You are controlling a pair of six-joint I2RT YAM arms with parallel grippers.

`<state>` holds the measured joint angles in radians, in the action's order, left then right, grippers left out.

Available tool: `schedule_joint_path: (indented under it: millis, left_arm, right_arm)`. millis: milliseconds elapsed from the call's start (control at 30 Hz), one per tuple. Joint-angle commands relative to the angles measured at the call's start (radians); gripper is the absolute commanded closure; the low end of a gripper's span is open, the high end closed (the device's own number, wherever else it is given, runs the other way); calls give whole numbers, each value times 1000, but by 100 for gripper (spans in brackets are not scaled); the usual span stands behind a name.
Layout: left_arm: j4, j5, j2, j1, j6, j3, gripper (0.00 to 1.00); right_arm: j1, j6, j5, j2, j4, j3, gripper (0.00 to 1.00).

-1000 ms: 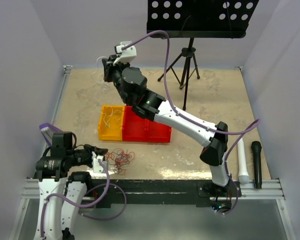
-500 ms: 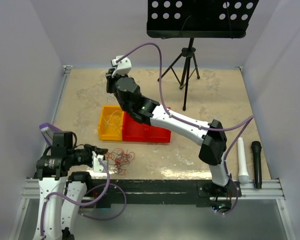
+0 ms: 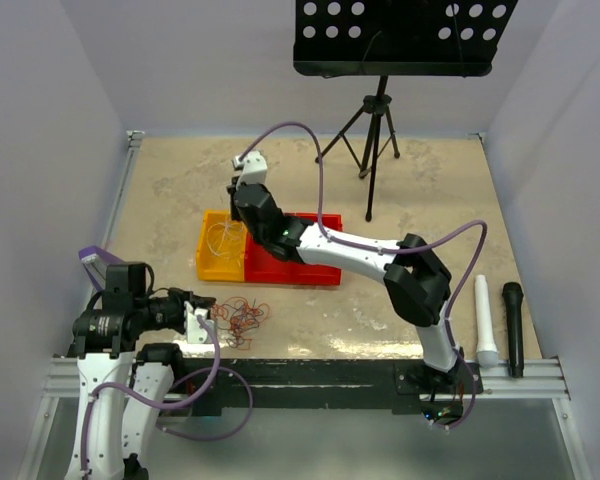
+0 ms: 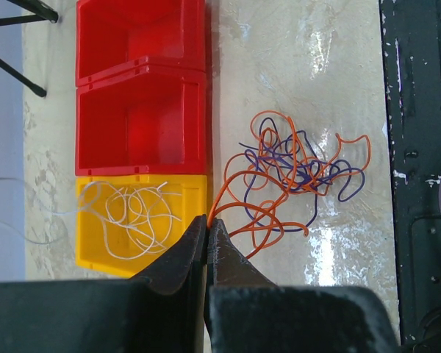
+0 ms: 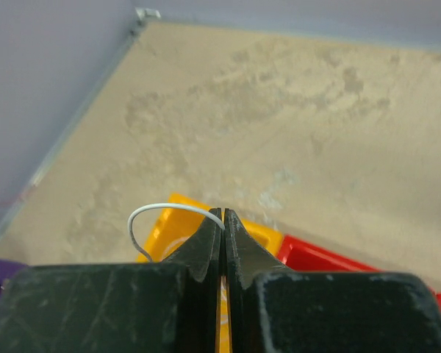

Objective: Untangle the cables

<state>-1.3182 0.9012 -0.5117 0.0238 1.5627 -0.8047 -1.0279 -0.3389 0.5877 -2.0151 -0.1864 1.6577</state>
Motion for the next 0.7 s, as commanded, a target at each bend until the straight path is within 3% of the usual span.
schedule_joint_path:
  millis: [0, 167, 467, 667]
  left_arm:
    - [2, 38, -19, -8, 13, -13, 100]
    - [2, 41, -28, -9, 17, -19, 100]
    - [2, 38, -34, -9, 3, -37, 100]
    - [1, 47, -42, -10, 10, -42, 100]
  right_arm:
    - [-8, -74, -43, 42, 4, -81, 100]
    - [-15, -69, -75, 9, 19, -92, 100]
    - [-15, -92, -157, -207, 207, 154, 100]
    - [-15, -137, -149, -283, 261, 180, 100]
